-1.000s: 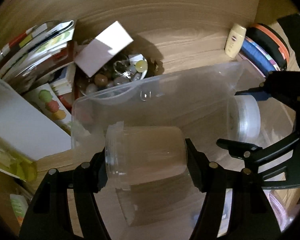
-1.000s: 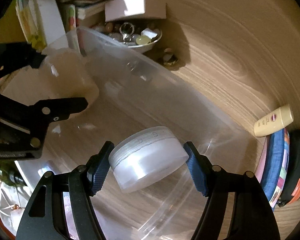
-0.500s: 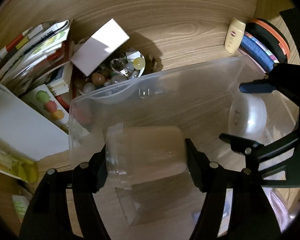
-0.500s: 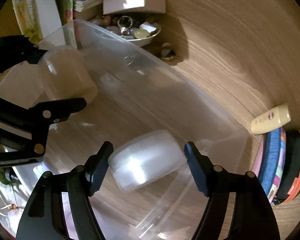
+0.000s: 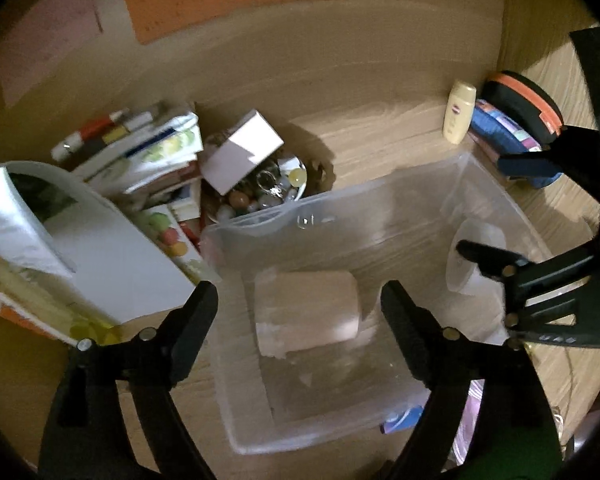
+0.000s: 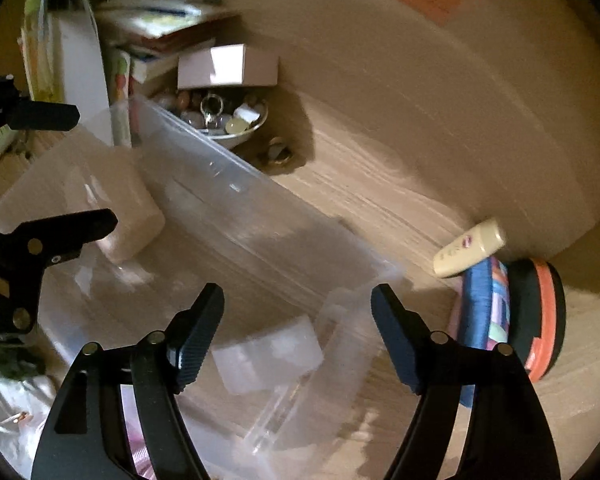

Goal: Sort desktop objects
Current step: 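Move both tools back toward the pile of items on the desk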

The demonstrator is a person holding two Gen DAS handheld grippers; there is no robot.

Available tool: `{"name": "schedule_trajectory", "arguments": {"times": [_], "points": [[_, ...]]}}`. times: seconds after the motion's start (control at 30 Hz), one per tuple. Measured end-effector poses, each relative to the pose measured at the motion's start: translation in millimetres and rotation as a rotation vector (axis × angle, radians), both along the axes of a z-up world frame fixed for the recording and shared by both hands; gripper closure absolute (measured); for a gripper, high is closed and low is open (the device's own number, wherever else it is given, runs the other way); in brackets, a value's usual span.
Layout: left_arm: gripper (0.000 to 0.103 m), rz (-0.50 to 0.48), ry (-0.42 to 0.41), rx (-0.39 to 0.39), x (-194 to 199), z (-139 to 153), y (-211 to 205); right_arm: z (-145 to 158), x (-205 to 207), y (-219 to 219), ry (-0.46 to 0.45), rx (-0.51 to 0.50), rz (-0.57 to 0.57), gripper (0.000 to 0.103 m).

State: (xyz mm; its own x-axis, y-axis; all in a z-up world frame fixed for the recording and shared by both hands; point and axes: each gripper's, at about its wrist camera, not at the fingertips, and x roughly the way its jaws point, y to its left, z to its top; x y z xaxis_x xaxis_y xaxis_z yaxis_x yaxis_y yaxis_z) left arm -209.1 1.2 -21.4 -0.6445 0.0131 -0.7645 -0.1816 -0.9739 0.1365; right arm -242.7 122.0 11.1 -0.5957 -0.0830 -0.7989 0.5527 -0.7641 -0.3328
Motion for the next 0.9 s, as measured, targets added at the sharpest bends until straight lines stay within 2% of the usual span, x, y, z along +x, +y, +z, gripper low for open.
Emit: {"name": "schedule_trajectory", "arguments": {"times": [0.1,0.37,0.5,0.63,0.8,0.9], "points": [[0.016,0.015,0.032,-0.016,13,7,0,12,13,12,0.011,-0.052,-0.007,0.030],[0.014,0.048,0.097,0.014,58,30,-15,40,59,41,0.096,-0.182,-0.036,0.030],[0.013,0.061,0.136,0.038,86,42,-18,55,89,60,0.125,-0.281,-0.027,0.029],[0.012,0.088,0.200,0.062,120,51,-23,56,113,76,0.126,-0.358,-0.035,0.029],[0.011,0.097,0.239,0.095,156,51,-29,50,143,94,0.158,-0.393,-0.062,0.029],[0.009,0.098,0.240,0.105,174,44,-30,40,164,97,0.164,-0.374,-0.058,0.029]]}}
